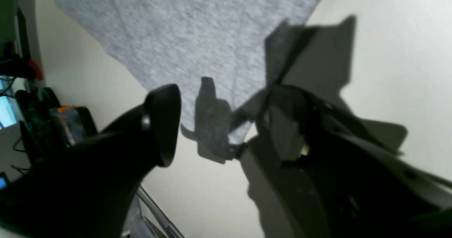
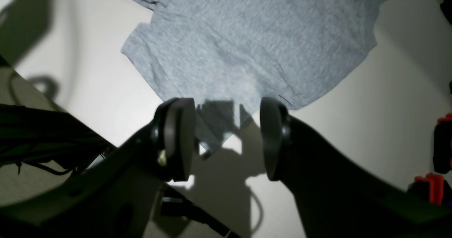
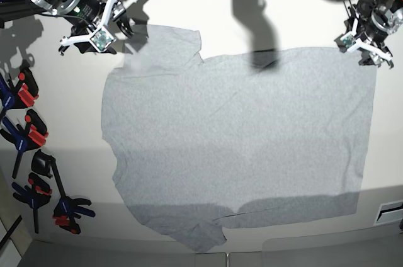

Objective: Fold the T-shirt properly
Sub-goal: 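Move both grippers down to the shirt's shoulder corners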

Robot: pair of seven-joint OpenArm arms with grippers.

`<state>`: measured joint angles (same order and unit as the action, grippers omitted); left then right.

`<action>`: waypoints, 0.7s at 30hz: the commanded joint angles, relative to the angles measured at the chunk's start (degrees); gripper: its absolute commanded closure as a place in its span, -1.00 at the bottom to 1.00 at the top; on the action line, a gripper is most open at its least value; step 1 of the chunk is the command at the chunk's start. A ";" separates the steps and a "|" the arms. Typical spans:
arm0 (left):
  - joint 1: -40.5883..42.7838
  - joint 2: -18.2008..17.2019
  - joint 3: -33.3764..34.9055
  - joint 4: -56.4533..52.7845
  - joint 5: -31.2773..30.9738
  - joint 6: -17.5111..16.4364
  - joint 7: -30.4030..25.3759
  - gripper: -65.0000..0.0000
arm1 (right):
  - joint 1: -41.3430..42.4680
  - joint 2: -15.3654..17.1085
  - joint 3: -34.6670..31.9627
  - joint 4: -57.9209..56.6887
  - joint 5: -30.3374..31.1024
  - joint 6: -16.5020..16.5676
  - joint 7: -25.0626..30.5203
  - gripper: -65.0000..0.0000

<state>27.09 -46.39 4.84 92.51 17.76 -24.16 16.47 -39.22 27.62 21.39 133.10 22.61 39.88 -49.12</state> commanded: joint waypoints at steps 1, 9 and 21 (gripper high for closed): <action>0.20 -0.79 0.09 0.04 -0.74 -1.18 -0.13 -0.17 | -0.17 0.63 0.35 0.92 0.59 0.12 1.20 0.15; -0.59 -0.63 0.09 -2.78 0.17 -1.29 -1.33 -0.03 | -0.15 0.63 0.35 0.94 0.59 0.12 1.51 0.15; -3.06 -0.13 0.09 -5.33 0.13 -1.14 -4.17 0.03 | -0.17 0.63 0.35 0.94 0.59 0.12 1.95 0.15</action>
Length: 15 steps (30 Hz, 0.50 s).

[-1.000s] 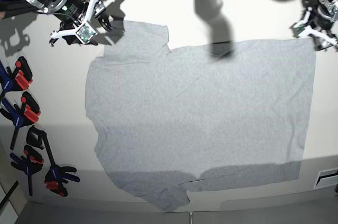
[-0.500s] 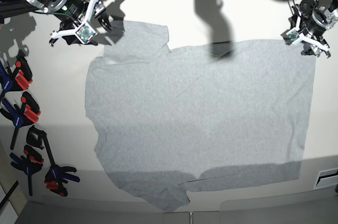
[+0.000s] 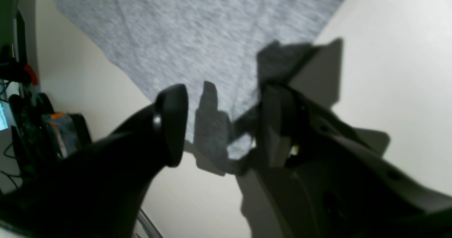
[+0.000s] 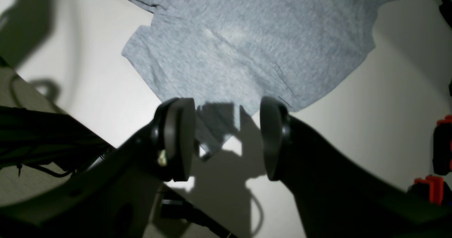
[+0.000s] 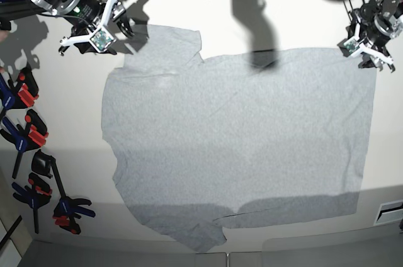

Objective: Fold the T-shirt properly
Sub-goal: 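Move both grippers down to the shirt's shoulder corners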

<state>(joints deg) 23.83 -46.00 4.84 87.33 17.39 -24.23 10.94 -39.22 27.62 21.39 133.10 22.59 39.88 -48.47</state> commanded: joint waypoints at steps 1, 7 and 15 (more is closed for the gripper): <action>-0.31 -0.50 0.09 -0.68 0.48 -1.07 1.38 0.03 | -0.17 0.63 0.35 0.94 0.61 0.12 1.29 0.15; -0.81 -0.52 0.09 -2.60 0.33 -1.07 2.67 0.04 | -0.17 0.63 0.35 0.94 0.87 0.12 2.05 0.15; -0.79 -0.55 0.09 -2.60 -6.62 -1.07 2.45 1.00 | -0.31 0.63 0.35 0.92 17.11 0.12 8.39 0.15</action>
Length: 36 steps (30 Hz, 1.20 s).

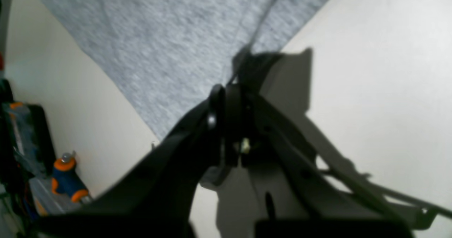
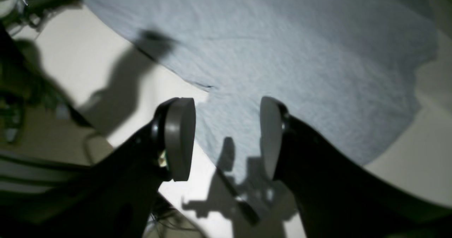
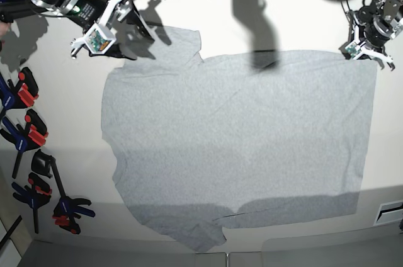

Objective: Fold the T-shirt properly
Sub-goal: 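Move both grippers down to the shirt's shoulder corners, then grasp the shoulder corners of the grey shirt with both grippers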

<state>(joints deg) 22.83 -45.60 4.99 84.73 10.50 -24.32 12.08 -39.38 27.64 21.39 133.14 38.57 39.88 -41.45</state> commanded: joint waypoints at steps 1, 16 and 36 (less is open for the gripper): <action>0.22 -0.94 -0.07 0.00 0.26 -0.98 1.42 1.00 | -0.15 0.61 0.35 0.87 1.09 0.12 1.16 0.15; 0.17 -0.94 -0.07 0.07 0.28 -0.96 0.74 1.00 | 2.25 0.96 -14.45 -6.25 -30.05 -0.04 -6.16 0.15; 0.20 -0.94 -0.07 0.07 0.28 -0.98 -3.17 1.00 | 5.22 12.98 -36.09 -15.56 -57.90 -15.28 2.58 0.15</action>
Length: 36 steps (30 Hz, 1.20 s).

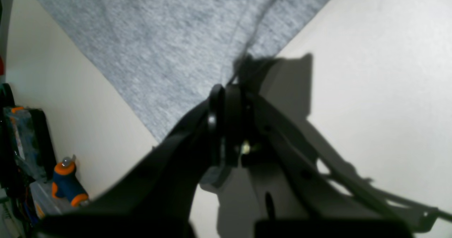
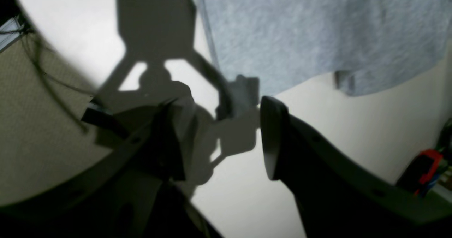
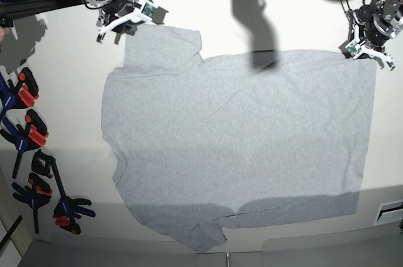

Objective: Fold the T-shirt properly
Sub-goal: 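Grasp the shoulder corners of the grey shirt with both grippers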

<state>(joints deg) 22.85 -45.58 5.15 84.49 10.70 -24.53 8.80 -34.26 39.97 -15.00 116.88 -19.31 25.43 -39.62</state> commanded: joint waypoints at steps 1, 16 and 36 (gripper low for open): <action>0.17 -0.96 -0.22 0.31 0.09 -0.76 0.11 1.00 | 0.63 0.68 0.31 0.55 -0.02 -0.83 0.87 0.15; 0.15 -0.96 -0.22 0.31 0.09 -0.76 0.09 1.00 | 8.11 0.68 0.28 -9.11 6.93 4.13 2.05 0.15; 0.15 -0.96 -0.22 0.42 0.15 -0.74 3.50 1.00 | 8.50 0.68 -0.50 -8.66 9.07 0.59 -2.86 1.00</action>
<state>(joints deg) 22.83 -45.58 5.15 84.75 10.70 -24.47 10.92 -25.69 39.81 -15.73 107.48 -9.85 26.55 -42.06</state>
